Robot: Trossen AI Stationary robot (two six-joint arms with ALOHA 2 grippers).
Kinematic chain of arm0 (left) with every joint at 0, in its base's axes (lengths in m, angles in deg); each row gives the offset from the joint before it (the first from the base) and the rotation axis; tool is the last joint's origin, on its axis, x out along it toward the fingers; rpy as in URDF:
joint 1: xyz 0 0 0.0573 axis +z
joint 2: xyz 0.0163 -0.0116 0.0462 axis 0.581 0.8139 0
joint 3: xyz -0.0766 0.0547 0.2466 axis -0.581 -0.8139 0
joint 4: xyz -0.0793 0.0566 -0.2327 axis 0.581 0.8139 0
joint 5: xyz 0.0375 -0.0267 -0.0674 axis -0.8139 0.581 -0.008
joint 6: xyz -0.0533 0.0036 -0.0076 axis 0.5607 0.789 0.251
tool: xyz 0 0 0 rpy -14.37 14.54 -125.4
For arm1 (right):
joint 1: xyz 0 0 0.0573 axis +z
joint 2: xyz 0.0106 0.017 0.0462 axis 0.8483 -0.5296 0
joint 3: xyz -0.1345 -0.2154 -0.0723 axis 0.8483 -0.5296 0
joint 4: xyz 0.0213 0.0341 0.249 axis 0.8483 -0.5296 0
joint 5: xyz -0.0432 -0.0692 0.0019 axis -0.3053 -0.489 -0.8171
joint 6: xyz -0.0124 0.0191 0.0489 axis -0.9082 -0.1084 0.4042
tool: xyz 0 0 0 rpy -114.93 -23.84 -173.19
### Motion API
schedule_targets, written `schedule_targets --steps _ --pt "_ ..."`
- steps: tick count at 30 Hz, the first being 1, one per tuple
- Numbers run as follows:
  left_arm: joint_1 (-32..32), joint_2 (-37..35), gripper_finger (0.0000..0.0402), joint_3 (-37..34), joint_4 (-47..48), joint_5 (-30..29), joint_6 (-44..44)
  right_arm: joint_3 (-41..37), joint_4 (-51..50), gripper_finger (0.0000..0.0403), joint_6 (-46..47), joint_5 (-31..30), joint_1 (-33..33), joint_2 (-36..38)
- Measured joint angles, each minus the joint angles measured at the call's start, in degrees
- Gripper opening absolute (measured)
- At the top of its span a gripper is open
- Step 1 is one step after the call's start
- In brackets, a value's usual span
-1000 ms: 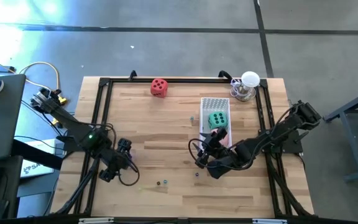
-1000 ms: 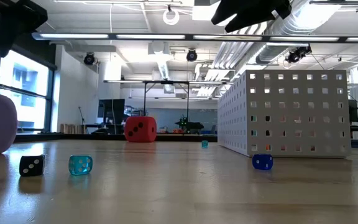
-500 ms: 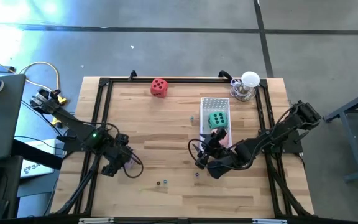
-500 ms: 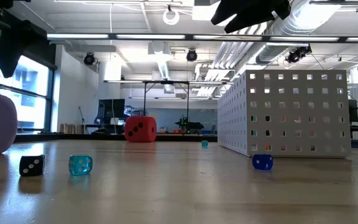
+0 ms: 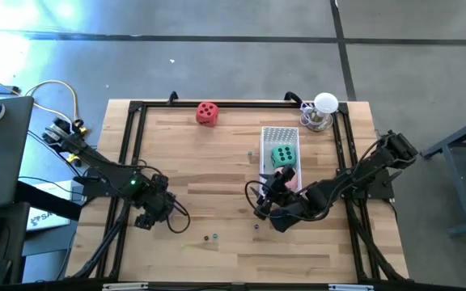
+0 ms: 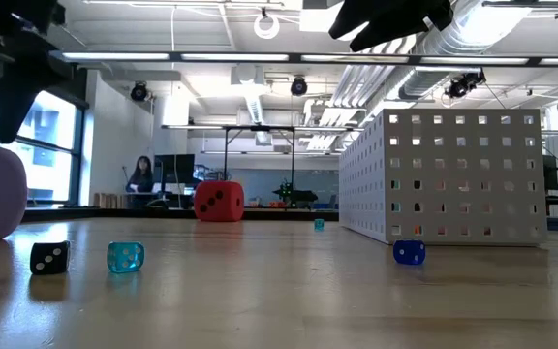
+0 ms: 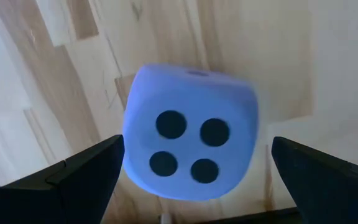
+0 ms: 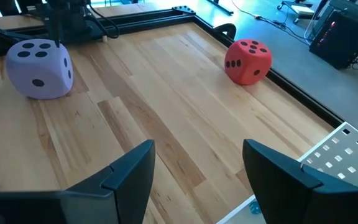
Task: Pick & Place Dice
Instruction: Put the purple die into the white bin
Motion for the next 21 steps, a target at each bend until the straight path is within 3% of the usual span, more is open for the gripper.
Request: schedule_targets --steps 21 --pt "0.1 1.4 0.0400 -1.6 0.6 0.0 0.0 0.0 0.2 0.0235 0.0 0.0 0.0 0.0"
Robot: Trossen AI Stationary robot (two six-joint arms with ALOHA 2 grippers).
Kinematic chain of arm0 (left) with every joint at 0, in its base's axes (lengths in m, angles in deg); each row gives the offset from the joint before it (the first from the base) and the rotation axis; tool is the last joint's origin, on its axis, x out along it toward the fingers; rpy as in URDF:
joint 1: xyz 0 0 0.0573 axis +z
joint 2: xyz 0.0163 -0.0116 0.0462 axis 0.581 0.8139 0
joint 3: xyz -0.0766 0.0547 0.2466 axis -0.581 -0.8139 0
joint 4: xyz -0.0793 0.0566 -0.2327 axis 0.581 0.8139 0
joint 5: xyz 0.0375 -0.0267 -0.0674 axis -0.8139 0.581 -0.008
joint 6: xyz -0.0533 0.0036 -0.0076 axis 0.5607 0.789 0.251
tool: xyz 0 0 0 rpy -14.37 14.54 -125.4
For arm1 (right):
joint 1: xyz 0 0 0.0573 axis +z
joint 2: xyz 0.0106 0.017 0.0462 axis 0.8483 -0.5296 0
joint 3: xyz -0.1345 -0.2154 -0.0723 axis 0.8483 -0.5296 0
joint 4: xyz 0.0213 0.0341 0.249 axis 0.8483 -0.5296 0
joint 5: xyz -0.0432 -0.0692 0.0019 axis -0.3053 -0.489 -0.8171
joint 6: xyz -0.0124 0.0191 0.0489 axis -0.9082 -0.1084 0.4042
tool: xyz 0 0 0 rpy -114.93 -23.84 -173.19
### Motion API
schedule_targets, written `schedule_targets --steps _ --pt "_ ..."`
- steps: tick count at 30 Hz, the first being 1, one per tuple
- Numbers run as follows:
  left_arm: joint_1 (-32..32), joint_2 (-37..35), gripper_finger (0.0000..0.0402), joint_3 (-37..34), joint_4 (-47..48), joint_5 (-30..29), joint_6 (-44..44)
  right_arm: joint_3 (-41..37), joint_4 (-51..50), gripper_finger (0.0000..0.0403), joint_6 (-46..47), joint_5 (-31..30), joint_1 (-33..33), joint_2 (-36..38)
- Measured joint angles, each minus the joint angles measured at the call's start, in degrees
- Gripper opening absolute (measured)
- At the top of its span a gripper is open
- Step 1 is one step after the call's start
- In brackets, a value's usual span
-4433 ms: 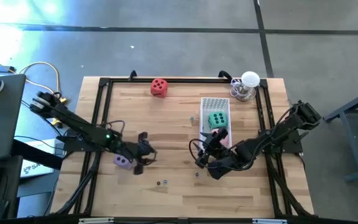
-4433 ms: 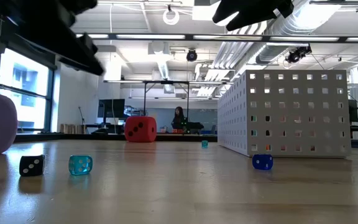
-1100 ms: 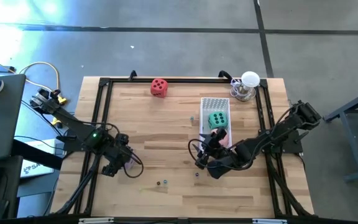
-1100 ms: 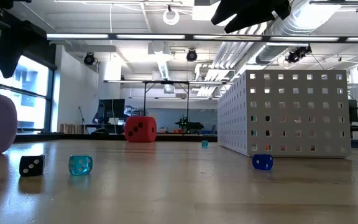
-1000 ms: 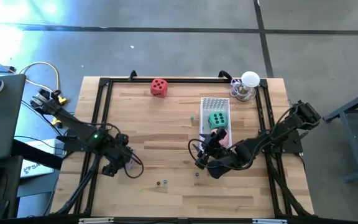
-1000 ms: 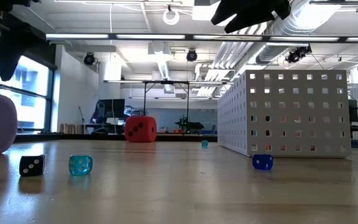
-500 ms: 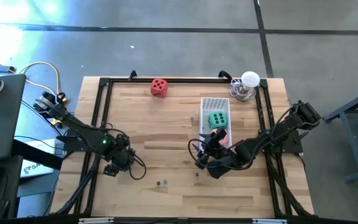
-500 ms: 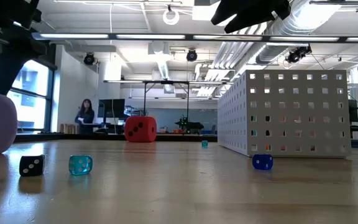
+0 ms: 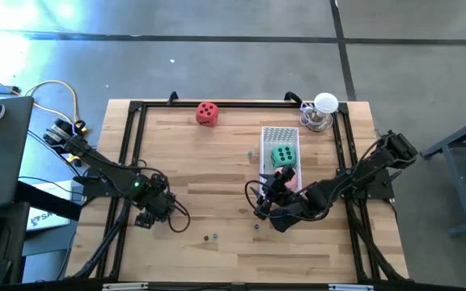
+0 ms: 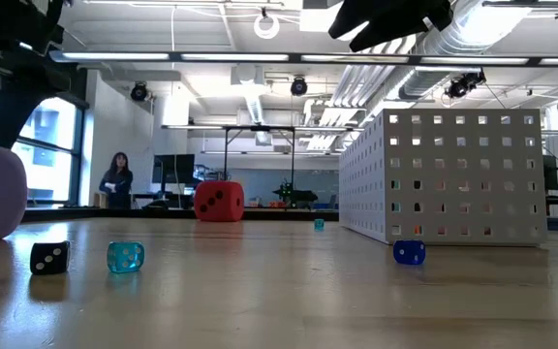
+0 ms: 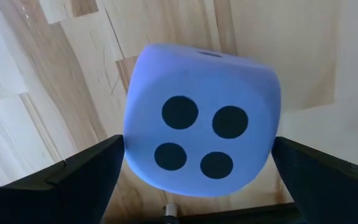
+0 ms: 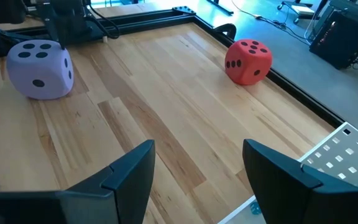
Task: Pick & Place Dice
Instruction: Put the purple die into the white bin
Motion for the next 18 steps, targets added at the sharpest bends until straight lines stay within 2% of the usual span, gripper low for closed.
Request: schedule_targets --steps 11,18 --pt "0.0 -0.1 0.0400 -3.3 -4.4 -0.1 0.2 0.0 0.1 0.0235 0.0 0.0 0.0 0.0" --pt "1.5 -0.2 0.0400 -5.0 -9.6 0.0 3.4 0.0 0.3 0.0235 0.0 0.0 0.0 0.0"
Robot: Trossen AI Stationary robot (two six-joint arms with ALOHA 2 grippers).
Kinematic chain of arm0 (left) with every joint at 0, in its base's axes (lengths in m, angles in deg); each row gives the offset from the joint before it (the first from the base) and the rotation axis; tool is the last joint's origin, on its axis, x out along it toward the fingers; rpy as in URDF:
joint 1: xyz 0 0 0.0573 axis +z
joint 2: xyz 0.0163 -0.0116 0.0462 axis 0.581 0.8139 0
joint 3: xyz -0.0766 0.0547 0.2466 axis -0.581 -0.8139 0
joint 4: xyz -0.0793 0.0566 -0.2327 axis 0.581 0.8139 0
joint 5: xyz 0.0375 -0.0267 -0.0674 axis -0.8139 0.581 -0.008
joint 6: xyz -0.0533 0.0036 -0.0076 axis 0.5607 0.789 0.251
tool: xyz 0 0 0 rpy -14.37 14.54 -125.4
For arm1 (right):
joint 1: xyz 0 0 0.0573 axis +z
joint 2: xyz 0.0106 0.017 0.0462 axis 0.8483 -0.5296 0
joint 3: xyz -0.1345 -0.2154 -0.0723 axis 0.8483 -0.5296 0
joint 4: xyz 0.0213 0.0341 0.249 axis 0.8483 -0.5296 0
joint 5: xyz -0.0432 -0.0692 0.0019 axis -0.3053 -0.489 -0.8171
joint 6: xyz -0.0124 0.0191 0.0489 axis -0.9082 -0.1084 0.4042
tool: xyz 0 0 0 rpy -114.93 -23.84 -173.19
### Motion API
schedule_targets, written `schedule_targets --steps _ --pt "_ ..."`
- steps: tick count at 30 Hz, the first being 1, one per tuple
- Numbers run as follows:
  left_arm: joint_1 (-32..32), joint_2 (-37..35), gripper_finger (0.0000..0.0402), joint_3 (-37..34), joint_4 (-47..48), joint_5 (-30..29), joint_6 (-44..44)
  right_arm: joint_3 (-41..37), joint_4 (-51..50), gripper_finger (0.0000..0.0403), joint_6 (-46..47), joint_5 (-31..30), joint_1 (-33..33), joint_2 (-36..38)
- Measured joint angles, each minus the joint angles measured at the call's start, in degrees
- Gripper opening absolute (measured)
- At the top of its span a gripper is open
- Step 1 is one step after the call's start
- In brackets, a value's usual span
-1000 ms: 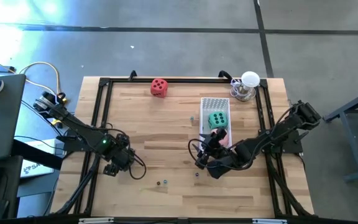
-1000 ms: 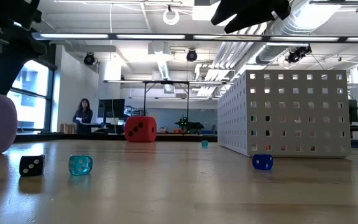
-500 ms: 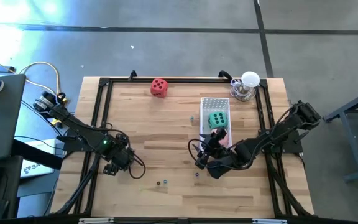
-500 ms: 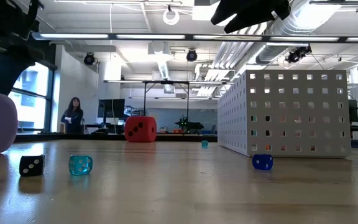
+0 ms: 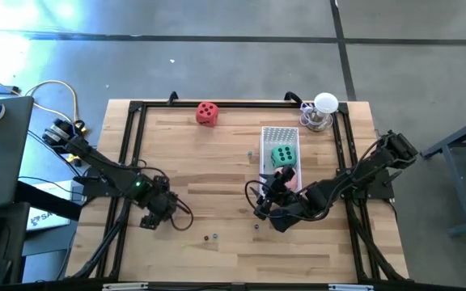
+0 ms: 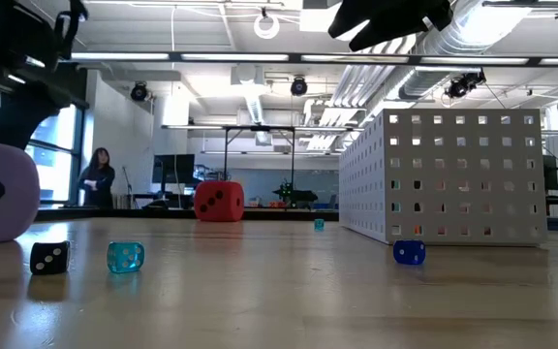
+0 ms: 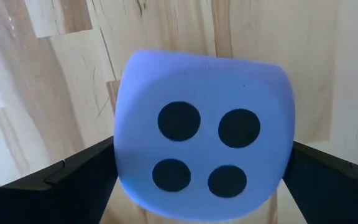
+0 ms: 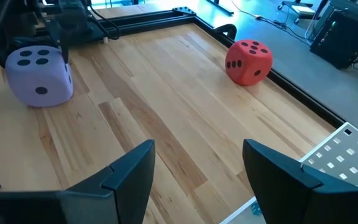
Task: Pick & Place Dice
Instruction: Put the purple die into the white bin
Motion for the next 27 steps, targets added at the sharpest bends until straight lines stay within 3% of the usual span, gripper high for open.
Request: schedule_targets --steps 8,18,27 --pt "2.3 0.1 0.0400 -6.5 -10.5 0.8 0.6 0.0 0.0 0.0235 0.0 1.0 -0.1 -0.4" --pt "2.3 0.2 0.0400 -7.2 -11.9 -0.2 -0.5 0.0 0.0 0.0235 0.0 1.0 -0.8 -0.4" --pt "2.3 0.2 0.0400 -7.3 -24.9 -0.7 -8.4 0.0 0.3 0.0235 0.0 1.1 -0.8 -0.4"
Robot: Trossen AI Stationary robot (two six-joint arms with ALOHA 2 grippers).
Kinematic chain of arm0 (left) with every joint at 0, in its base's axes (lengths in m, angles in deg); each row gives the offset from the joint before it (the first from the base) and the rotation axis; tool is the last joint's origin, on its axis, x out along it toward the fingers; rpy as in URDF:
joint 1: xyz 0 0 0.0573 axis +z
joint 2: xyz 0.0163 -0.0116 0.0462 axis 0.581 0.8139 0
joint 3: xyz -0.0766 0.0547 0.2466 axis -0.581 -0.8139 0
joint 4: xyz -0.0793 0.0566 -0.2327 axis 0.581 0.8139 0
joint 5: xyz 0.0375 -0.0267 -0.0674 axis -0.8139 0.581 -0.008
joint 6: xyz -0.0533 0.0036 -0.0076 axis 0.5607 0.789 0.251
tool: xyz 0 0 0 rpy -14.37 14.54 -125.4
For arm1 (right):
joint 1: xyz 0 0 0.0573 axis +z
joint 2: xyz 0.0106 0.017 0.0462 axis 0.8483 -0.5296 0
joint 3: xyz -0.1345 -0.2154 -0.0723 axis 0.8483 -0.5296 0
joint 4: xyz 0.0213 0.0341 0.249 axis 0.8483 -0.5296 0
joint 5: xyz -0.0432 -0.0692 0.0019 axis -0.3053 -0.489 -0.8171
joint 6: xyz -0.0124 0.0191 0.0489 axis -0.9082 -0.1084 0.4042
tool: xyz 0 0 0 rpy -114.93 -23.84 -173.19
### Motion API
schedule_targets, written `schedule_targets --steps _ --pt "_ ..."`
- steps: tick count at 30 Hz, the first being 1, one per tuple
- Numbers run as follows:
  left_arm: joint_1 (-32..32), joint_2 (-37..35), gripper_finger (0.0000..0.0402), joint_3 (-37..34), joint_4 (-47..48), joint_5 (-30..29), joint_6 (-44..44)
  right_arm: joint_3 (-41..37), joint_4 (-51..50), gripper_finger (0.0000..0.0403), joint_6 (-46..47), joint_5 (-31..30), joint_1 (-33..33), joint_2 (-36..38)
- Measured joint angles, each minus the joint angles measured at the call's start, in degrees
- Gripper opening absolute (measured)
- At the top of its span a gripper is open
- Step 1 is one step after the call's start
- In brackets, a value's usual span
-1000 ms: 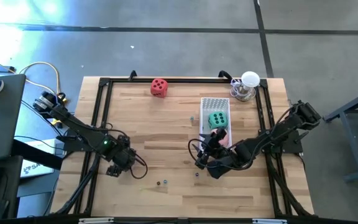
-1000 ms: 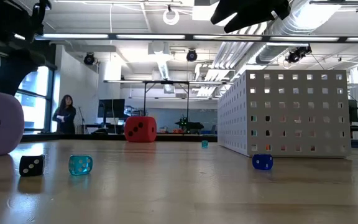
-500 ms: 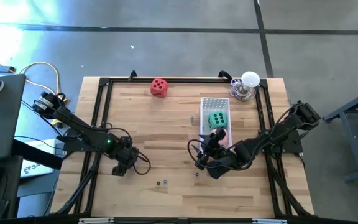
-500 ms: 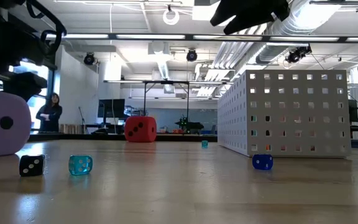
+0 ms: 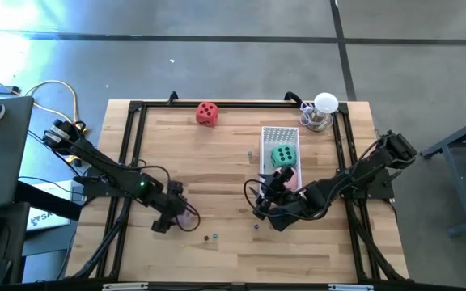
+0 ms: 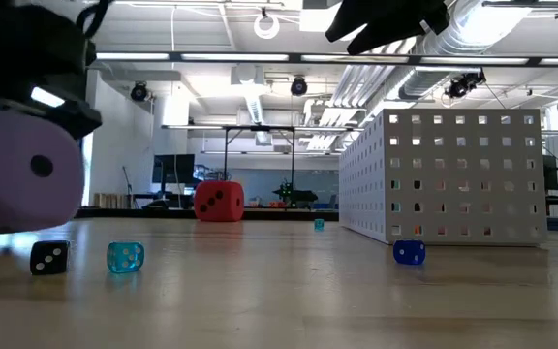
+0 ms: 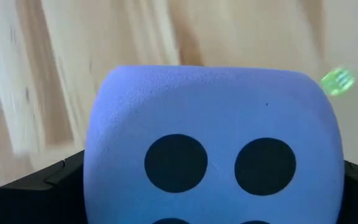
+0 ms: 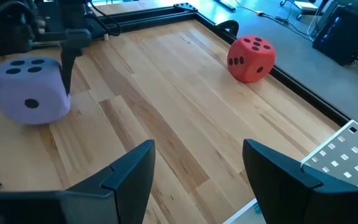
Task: Pick & Place Dice
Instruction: Put the purple die into the white bin
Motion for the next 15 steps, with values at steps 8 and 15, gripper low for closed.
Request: schedule_targets --steps 8,15 --pt "1.7 0.0 0.0400 0.1 -8.5 -8.7 -4.1 0.0 0.1 0.0235 1.8 0.0 0.0 0.0" --pt "4.9 0.0 0.0400 0.1 -20.0 -8.7 -10.7 0.0 0.1 0.0235 6.4 3.8 -0.4 0.0"
